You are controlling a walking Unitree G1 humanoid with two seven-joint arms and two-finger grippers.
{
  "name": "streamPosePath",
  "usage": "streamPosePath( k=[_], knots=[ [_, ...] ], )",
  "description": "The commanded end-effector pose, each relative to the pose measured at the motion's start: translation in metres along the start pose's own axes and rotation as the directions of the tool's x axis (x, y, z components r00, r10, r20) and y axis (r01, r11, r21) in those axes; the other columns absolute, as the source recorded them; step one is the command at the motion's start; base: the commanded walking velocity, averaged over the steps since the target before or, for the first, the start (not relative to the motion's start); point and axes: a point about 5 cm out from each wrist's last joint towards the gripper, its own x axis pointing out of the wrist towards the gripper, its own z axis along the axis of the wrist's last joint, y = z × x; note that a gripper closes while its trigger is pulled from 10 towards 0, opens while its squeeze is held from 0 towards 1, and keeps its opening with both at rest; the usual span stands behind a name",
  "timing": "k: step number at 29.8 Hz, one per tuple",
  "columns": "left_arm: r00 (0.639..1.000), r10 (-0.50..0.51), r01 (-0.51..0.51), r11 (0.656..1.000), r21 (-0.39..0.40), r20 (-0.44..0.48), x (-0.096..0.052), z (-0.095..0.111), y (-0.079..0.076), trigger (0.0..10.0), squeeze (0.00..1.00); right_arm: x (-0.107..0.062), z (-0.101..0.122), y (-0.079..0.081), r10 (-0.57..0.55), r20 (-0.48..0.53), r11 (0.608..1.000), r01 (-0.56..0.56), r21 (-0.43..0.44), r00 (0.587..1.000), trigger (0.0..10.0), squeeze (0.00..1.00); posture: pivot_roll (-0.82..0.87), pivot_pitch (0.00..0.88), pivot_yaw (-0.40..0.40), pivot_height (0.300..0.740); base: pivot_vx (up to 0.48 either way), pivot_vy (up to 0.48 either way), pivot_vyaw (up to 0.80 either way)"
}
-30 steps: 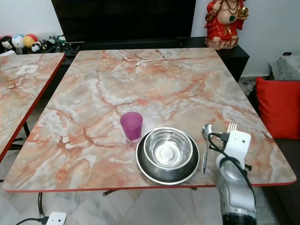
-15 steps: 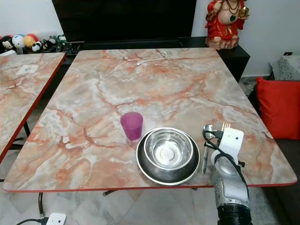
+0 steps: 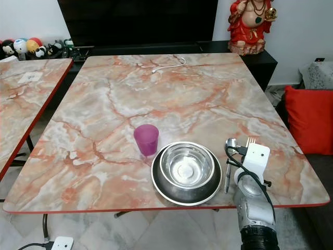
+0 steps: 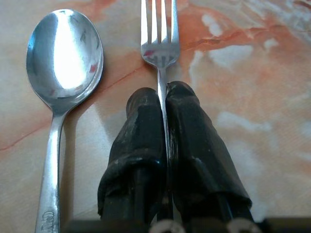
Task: Setting the table
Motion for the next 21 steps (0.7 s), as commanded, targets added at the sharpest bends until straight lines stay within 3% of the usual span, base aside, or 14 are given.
streamPosePath(
  k=[1,10,12,15,16,21],
  knots=[
    [1.0,0.002,-0.002,1.0,0.014,-0.023,-0.0007,-0.0047,-0.0001,10.0,0.0,0.0016,-0.0007,-0.0011,0.0,-0.008,1.0,0.0,0.008,1.0,10.0,0.0,-0.1,0.033,0.035,0.74,0.0,0.0,0.0],
    [1.0,0.0,0.001,1.0,0.014,-0.022,-0.0008,-0.0054,-0.0021,10.0,0.0,0.0023,-0.0022,-0.0001,0.001,-0.012,1.0,-0.001,0.008,1.0,10.0,0.0,-0.09,0.035,0.035,0.74,0.0,0.0,0.0],
    [1.0,-0.001,0.001,1.0,0.014,-0.022,-0.0009,-0.0057,-0.0024,10.0,0.0,0.0022,-0.0026,0.0003,0.003,-0.012,1.0,-0.003,0.008,1.0,10.0,0.07,-0.1,0.036,0.035,0.74,0.0,0.0,0.0],
    [1.0,-0.001,0.001,1.0,0.014,-0.023,-0.0009,-0.0059,-0.0024,10.0,0.0,0.0021,-0.003,0.0006,0.004,-0.013,1.0,-0.004,0.008,1.0,10.0,0.08,-0.1,0.035,0.035,0.74,0.0,0.0,0.0],
    [1.0,-0.001,0.001,1.0,0.014,-0.024,-0.001,-0.0062,-0.0024,10.0,0.0,0.0021,-0.0031,0.0007,0.005,-0.013,1.0,-0.004,0.009,1.0,10.0,0.84,-0.1,0.035,0.036,0.74,0.0,0.0,0.0],
    [1.0,0.0,0.0,1.0,0.014,-0.024,-0.001,-0.0062,-0.0018,10.0,0.0,0.002,-0.0032,0.0008,0.003,-0.011,1.0,-0.003,0.007,1.0,10.0,0.83,-0.09,0.035,0.036,0.74,0.0,0.0,0.0]
  ],
)
